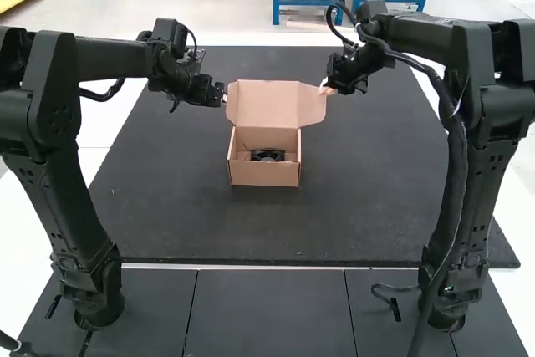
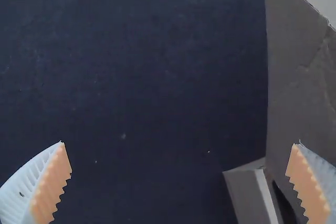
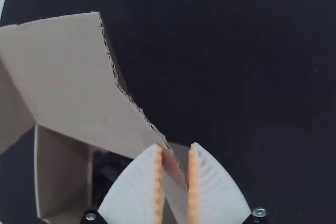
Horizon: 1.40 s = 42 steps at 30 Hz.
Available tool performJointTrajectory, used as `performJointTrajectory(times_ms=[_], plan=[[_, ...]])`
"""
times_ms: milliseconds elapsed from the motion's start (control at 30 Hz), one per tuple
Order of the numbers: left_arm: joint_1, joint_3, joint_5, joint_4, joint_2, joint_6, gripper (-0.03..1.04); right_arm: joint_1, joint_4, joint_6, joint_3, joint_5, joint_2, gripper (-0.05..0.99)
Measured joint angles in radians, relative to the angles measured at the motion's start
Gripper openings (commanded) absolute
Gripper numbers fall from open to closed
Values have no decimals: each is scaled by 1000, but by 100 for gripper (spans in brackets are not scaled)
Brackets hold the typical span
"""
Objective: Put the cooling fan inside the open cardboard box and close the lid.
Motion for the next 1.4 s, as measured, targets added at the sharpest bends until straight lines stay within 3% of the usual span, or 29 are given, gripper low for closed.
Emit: performJointTrajectory(times_ms=[200, 400, 667, 900, 1233, 1400], plan=[[0, 0, 0, -2, 0, 0, 97, 0, 6, -10, 0, 0, 0, -1], [0, 0, 0, -13, 0, 0, 97, 10, -15, -75, 3, 15, 0, 0], [0, 0, 0, -15, -14, 0, 97, 113, 82, -119, -30, 61, -36, 0], [0, 0, 0, -20, -29, 0, 97, 192, 81, -122, -43, 80, -44, 0], [0, 0, 17, -90, -34, 1, 97, 195, 62, -111, -45, 91, -53, 0], [-10, -4, 27, -83, -83, 1, 97, 195, 31, -111, -81, 95, -94, 0]])
